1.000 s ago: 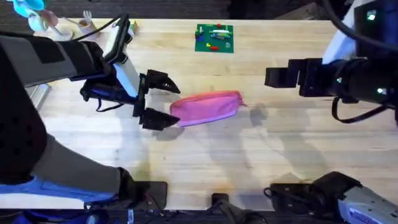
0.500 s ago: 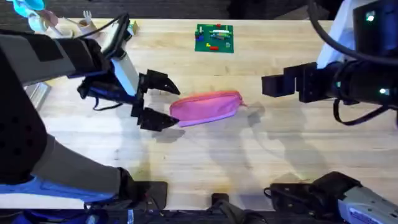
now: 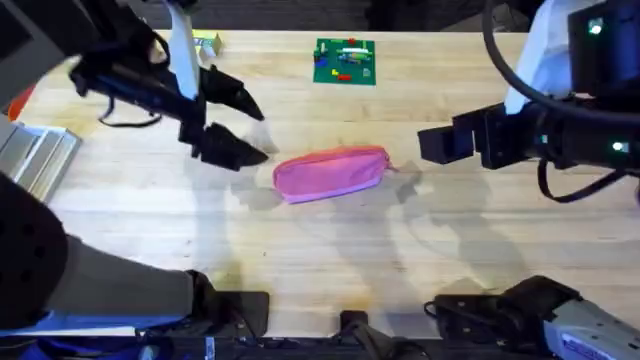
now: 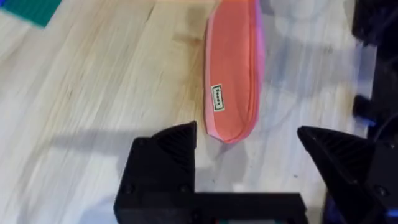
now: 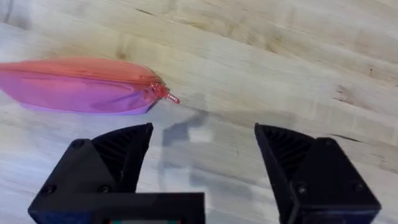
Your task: Unzip the bag, pick up the pens from the table one at a time and place them inside, then zip the bag closed.
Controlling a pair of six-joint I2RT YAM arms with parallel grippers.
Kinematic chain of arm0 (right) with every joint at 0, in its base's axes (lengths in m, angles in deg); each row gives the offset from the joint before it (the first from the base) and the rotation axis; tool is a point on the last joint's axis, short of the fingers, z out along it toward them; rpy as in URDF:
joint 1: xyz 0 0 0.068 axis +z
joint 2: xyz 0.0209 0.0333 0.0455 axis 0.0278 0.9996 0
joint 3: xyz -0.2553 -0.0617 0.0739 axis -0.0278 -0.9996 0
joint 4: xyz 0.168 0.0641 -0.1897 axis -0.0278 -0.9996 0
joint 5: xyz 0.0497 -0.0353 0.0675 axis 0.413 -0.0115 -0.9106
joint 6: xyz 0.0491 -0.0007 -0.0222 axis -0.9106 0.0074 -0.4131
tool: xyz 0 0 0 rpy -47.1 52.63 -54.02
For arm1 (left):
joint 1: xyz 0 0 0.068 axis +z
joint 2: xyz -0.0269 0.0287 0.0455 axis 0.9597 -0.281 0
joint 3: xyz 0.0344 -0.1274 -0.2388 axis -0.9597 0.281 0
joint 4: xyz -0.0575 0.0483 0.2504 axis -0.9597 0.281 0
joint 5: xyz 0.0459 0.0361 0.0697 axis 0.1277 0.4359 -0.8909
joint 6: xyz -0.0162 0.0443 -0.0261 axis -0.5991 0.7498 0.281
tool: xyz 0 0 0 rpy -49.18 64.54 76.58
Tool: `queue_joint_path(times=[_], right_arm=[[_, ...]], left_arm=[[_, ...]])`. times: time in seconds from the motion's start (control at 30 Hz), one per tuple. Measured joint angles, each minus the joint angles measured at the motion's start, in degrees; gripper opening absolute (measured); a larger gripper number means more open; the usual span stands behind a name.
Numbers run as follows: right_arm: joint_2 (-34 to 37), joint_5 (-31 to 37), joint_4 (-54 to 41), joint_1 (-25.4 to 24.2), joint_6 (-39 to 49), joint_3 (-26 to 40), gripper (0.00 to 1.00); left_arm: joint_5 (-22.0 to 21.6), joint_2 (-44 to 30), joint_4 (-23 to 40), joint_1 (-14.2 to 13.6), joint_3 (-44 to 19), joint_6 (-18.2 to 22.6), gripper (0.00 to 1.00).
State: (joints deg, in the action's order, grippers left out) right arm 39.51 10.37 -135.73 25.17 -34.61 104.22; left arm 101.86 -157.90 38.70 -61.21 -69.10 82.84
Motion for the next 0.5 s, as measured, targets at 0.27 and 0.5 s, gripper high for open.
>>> queue_joint_path(times=[0.27, 0.5], right_arm=[[0.0, 0.0, 0.0, 0.0, 0.3, 0.0, 0.998], [0.0, 0.0, 0.0, 0.0, 0.3, 0.0, 0.998]], left_arm=[[-7.3, 3.1, 1.5, 0.0, -8.3, -22.4, 0.995], [-11.6, 6.8, 5.7, 0.0, -12.3, -32.0, 0.995]])
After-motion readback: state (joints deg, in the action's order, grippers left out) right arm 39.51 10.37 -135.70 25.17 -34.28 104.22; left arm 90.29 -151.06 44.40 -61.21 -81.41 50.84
